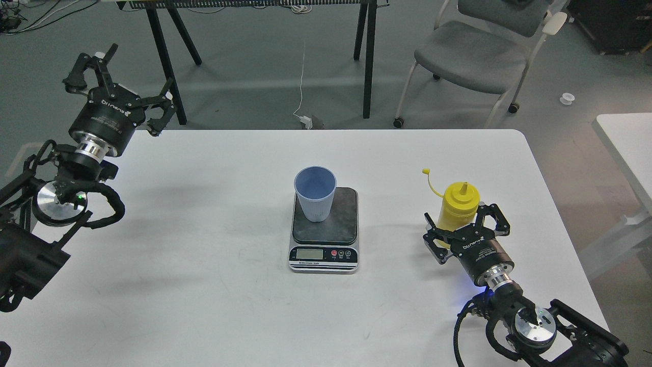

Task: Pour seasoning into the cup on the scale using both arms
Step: 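Open the right gripper and pull it back from the bottle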

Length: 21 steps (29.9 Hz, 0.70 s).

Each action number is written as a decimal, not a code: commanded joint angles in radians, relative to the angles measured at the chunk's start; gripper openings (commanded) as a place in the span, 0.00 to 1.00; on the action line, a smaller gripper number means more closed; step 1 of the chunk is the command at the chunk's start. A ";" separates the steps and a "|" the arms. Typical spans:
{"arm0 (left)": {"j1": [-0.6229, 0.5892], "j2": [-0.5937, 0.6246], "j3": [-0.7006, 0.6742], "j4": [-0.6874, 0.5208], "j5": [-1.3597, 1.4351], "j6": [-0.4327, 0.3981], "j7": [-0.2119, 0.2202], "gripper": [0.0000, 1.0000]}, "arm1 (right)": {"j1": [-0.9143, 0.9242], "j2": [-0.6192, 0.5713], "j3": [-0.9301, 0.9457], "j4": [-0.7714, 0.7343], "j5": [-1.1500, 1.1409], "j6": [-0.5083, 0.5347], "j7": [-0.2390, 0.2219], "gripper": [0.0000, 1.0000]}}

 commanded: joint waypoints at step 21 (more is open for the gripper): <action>0.006 0.039 -0.003 -0.050 0.000 -0.009 -0.002 1.00 | -0.248 -0.312 0.080 0.226 -0.002 0.000 0.019 1.00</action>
